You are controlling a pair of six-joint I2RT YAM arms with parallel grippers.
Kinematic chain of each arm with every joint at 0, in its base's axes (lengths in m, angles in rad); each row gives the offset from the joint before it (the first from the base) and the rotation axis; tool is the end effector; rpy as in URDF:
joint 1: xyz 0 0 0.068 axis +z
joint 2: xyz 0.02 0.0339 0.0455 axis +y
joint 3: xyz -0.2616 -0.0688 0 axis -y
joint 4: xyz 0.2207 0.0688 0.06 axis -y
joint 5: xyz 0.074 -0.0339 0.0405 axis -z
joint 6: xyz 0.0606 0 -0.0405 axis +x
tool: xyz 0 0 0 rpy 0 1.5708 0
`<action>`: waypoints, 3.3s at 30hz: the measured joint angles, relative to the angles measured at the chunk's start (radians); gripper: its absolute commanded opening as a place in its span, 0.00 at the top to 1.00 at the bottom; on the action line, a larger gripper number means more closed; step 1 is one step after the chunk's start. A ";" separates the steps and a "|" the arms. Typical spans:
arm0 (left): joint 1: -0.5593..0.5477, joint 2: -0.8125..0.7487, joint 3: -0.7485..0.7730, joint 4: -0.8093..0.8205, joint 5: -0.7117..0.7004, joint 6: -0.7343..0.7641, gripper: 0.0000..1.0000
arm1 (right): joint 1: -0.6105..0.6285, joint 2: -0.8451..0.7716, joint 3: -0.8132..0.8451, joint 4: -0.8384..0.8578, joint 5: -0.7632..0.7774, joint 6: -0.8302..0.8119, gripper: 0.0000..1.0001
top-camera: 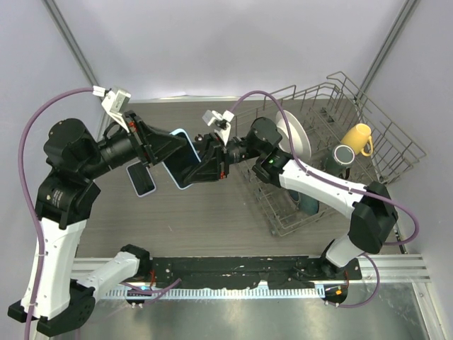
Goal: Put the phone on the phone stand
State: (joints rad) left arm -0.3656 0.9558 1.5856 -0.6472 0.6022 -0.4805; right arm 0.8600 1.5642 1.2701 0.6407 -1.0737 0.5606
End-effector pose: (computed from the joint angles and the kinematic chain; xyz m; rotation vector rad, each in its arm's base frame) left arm 0.1147 -0.0807 0.5035 0.4032 1.6565 -1.1196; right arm 0.1839 0.2952 0.4035 -1.2680 1.1074 1.7722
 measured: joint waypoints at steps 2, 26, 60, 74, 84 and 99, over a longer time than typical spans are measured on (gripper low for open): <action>0.000 0.004 0.000 0.006 0.022 0.013 0.86 | -0.003 0.000 0.000 0.000 -0.010 0.001 1.00; 0.003 0.019 0.006 -0.051 0.092 0.074 0.86 | -0.018 0.009 -0.001 -0.015 -0.056 0.021 1.00; 0.000 0.027 -0.015 -0.111 0.003 0.142 1.00 | -0.057 0.032 -0.038 0.046 -0.077 0.131 0.39; -0.007 -0.072 0.005 -0.315 -0.680 0.117 1.00 | -0.067 -0.082 0.071 -0.569 0.681 -0.218 0.21; -0.007 -0.111 0.008 -0.386 -0.746 0.118 1.00 | -0.001 0.069 0.172 -0.702 1.267 -0.203 0.37; -0.007 -0.096 -0.052 -0.380 -0.694 0.117 1.00 | 0.037 0.186 0.160 -0.761 1.449 -0.212 0.53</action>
State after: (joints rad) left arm -0.3729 0.8600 1.5333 -1.0267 -0.0921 -0.3634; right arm 0.8967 1.7500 1.4303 -0.1204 0.3752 0.3489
